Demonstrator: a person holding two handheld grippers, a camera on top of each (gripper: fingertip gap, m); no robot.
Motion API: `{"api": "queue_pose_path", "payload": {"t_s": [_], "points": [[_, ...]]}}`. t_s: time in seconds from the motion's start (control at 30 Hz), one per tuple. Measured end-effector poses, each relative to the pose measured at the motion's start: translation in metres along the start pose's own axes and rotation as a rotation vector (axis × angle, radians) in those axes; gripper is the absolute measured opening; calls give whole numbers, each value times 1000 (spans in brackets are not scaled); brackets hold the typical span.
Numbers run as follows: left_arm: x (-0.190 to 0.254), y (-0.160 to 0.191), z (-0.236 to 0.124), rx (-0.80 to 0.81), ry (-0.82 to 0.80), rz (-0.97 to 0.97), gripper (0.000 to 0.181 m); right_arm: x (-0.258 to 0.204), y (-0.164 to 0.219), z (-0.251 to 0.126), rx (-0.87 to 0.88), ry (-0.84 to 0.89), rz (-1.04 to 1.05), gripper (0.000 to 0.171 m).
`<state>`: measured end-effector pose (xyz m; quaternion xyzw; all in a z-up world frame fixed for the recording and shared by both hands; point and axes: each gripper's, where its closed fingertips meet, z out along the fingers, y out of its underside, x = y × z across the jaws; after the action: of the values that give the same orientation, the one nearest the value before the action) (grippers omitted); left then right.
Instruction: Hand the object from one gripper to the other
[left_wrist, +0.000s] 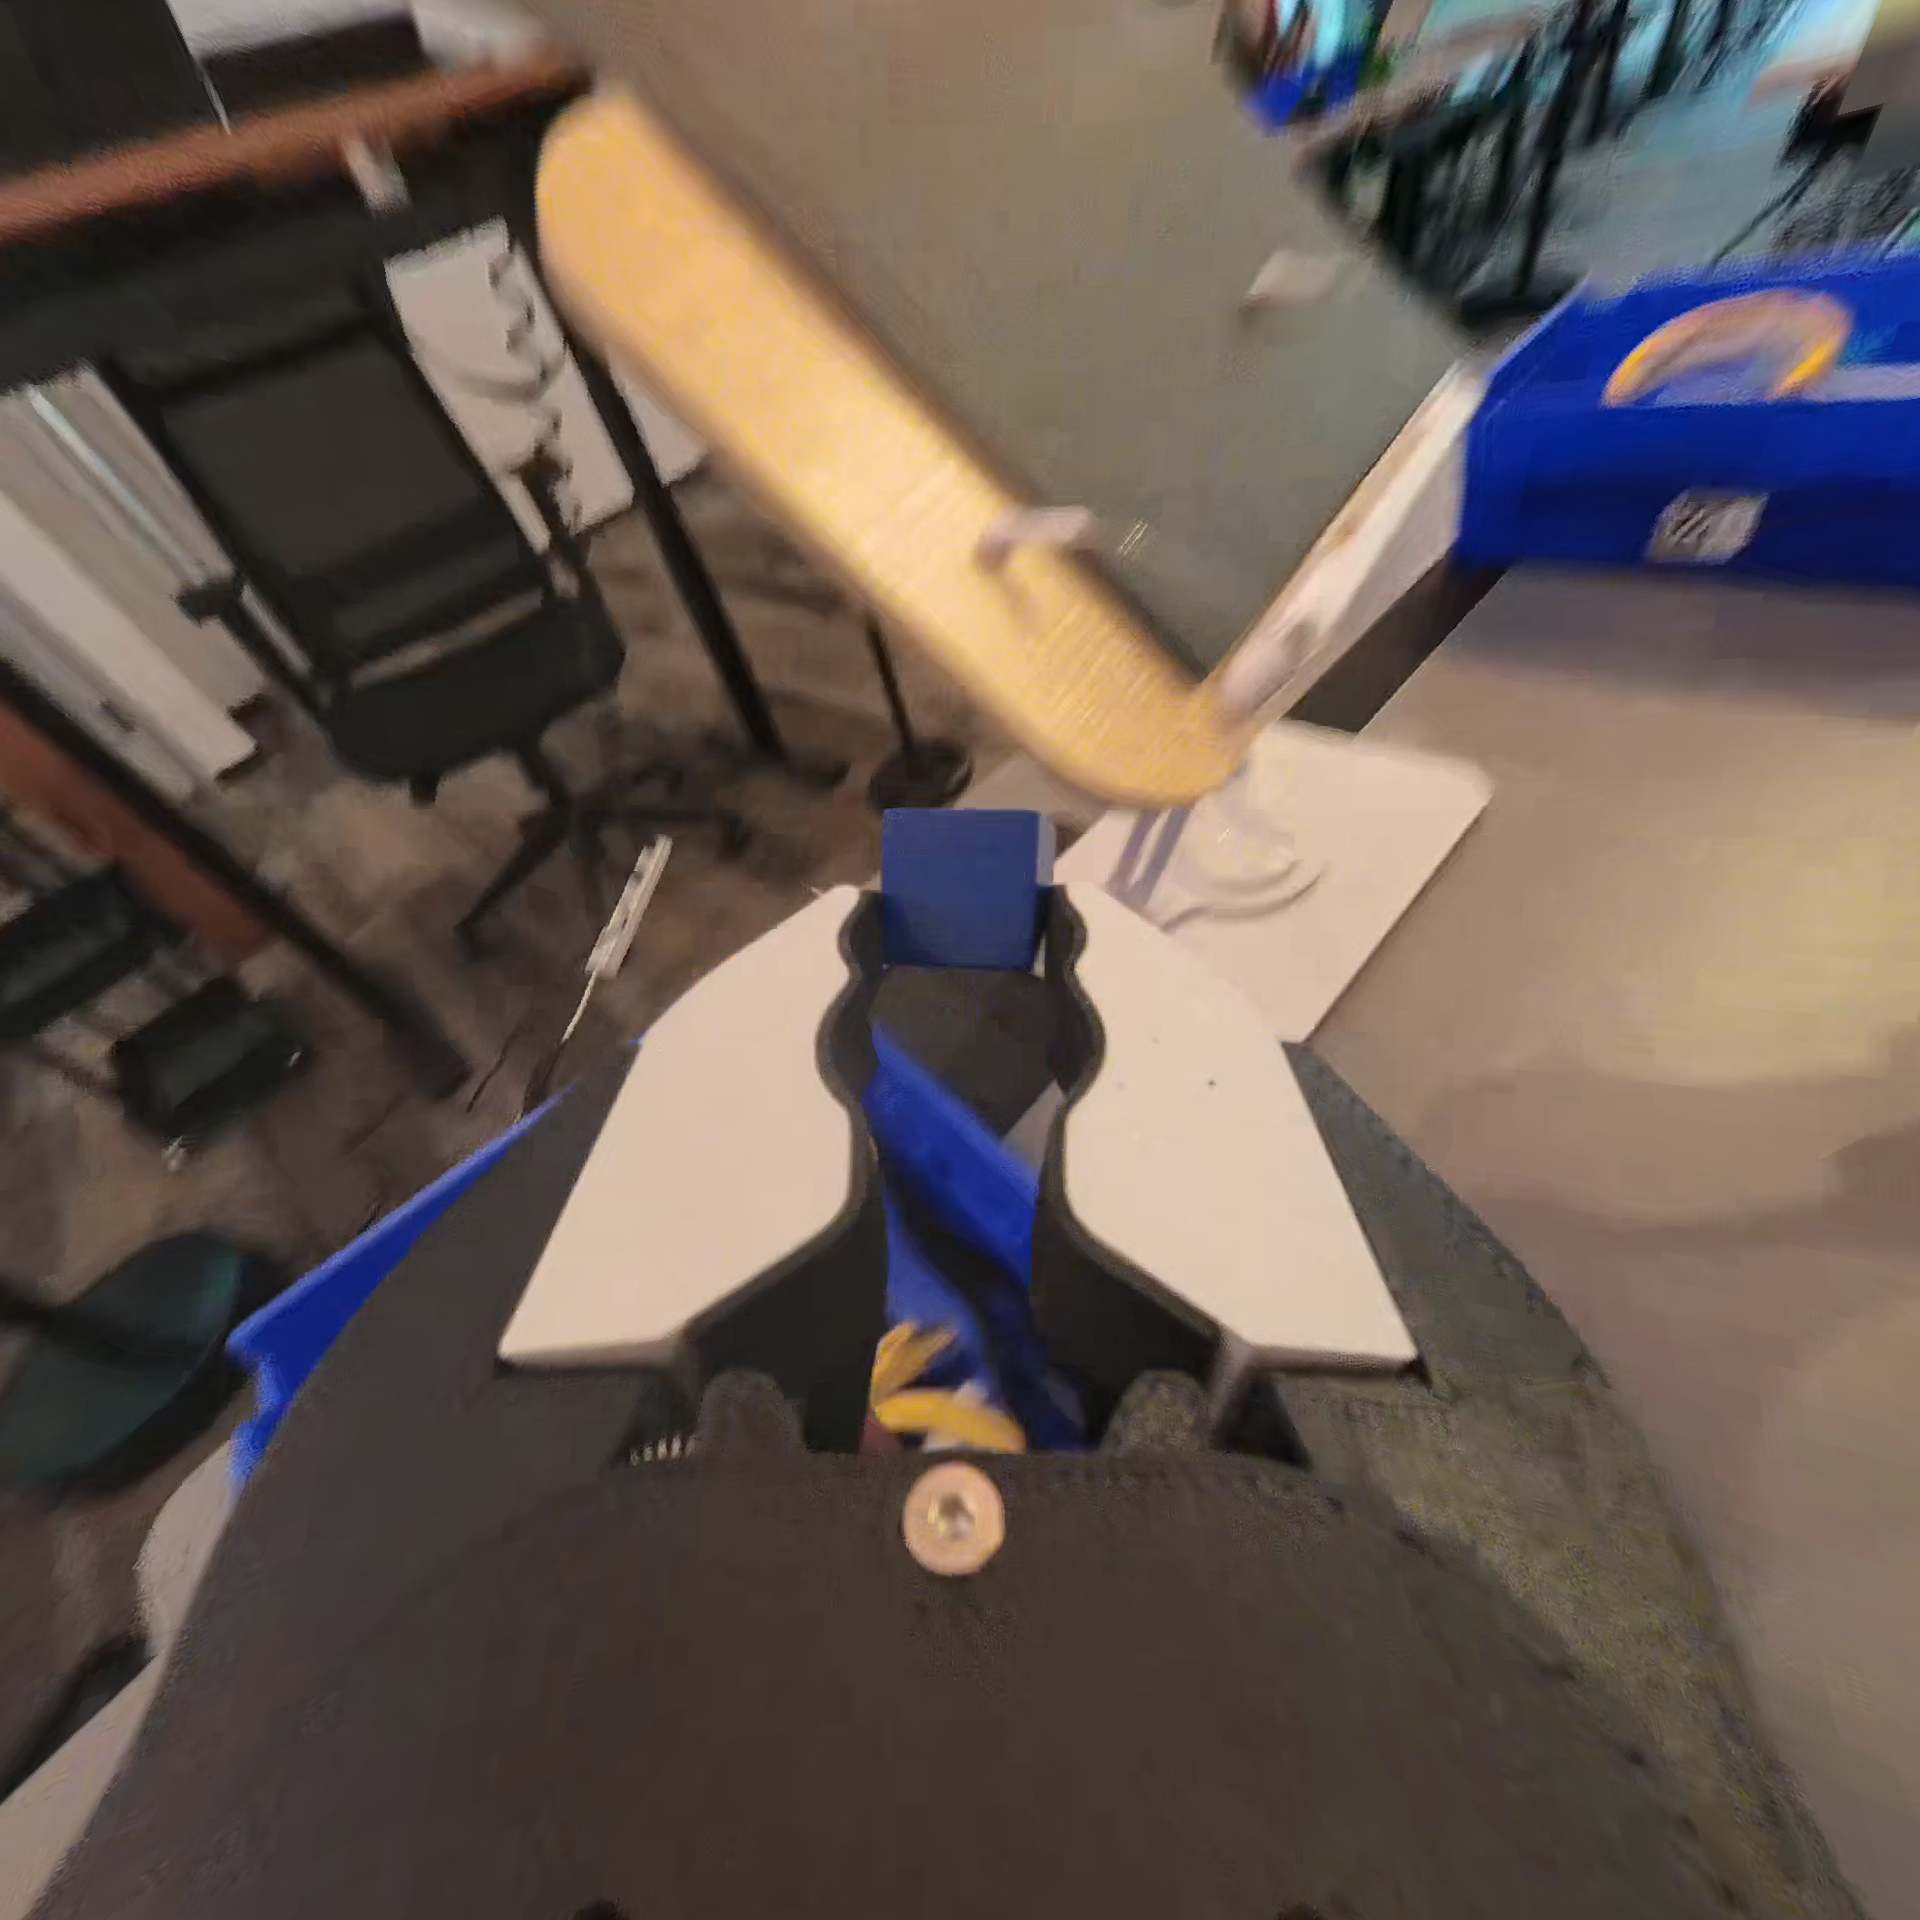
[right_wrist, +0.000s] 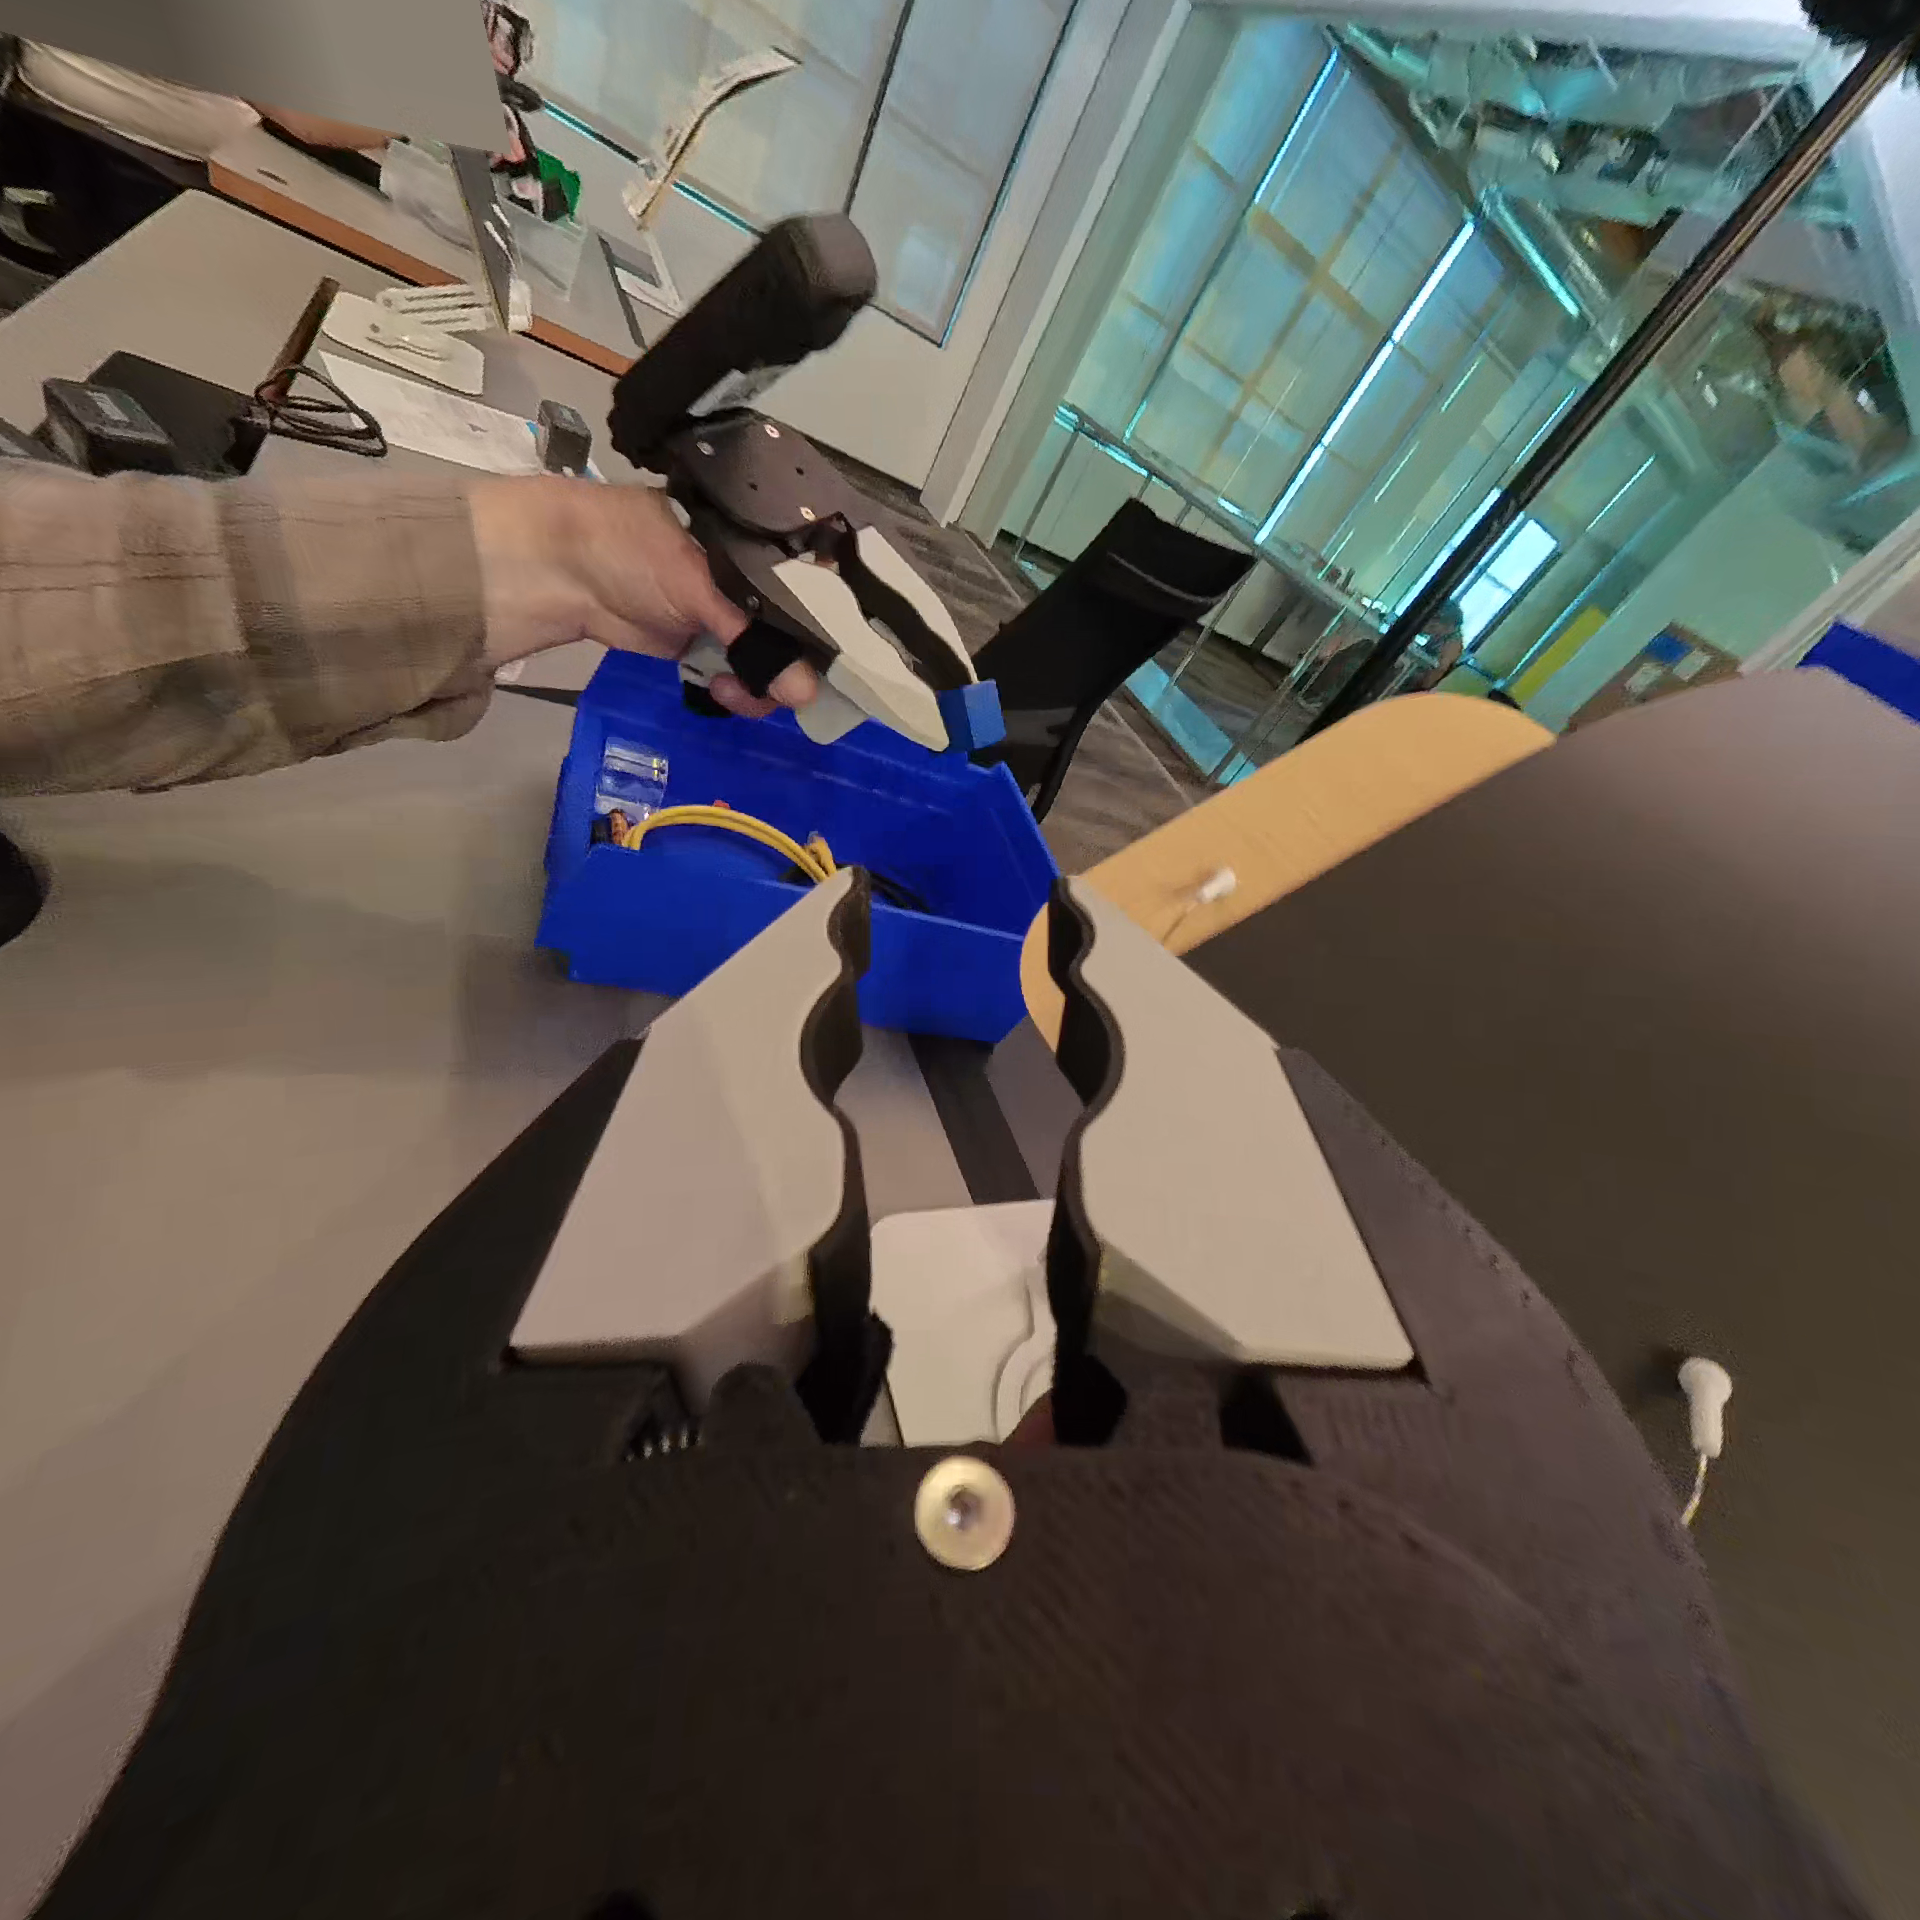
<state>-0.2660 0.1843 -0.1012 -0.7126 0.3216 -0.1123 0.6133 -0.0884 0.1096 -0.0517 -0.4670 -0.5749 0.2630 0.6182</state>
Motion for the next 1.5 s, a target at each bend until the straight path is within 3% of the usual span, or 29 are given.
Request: {"api": "queue_pose_path", "payload": {"t_s": [0.13,0.33,0.57,0.8,0.97,1.07,1.17,1.33,1.43,1.5], "points": [[74,-59,-14,222,234,-87,30,-16,-13,7,12,25,-169,40],[138,-106,-29,444,579,-294,29,-29,-29,16,45,197,-590,46],[171,-103,-5,454,746,-414,29,-26,-35,21,75,366,-778,49],[190,-105,-4,453,846,-457,29,-25,-29,19,56,369,-863,30],[199,-108,-5,449,878,-462,29,-27,-32,14,59,326,-836,26],[197,-110,-5,469,839,-430,30,-22,-33,11,76,272,-664,26],[182,-107,-6,484,689,-286,40,-12,-30,4,108,151,-326,26],[172,-97,3,388,288,238,53,-8,-25,-10,228,-226,366,26],[175,-109,7,398,43,526,56,-10,-25,-16,302,-355,521,26],[186,-109,12,364,-33,700,60,-22,-21,-17,272,-459,572,26]]}}
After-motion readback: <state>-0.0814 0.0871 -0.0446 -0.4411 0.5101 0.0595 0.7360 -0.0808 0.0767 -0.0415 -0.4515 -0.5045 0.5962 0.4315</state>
